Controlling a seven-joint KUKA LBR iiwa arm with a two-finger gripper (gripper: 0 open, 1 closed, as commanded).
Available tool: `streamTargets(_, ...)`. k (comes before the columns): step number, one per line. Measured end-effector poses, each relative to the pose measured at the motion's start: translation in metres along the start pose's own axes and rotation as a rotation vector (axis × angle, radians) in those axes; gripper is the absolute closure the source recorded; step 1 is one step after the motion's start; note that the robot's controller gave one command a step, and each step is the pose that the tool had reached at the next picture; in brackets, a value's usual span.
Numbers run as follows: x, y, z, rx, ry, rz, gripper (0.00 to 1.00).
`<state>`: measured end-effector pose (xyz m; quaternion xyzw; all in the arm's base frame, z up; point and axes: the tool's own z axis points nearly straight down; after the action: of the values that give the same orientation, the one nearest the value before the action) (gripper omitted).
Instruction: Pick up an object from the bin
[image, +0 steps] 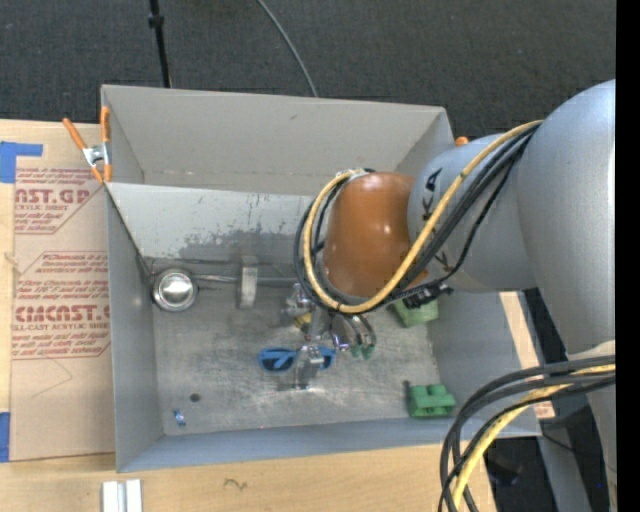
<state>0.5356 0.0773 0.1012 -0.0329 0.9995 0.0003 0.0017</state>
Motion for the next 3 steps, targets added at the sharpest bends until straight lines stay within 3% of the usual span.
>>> streamTargets(1, -0.016, -0.015, -0.005, 0.000, 0.001, -0.090, 0.00)
streamTargets(2, -0.004, -0.013, 0.028, -0.001, -0.007, -0.103, 0.00)
streamTargets(3, -0.005, -0.012, 0.027, -0.001, -0.002, -0.102, 0.00)
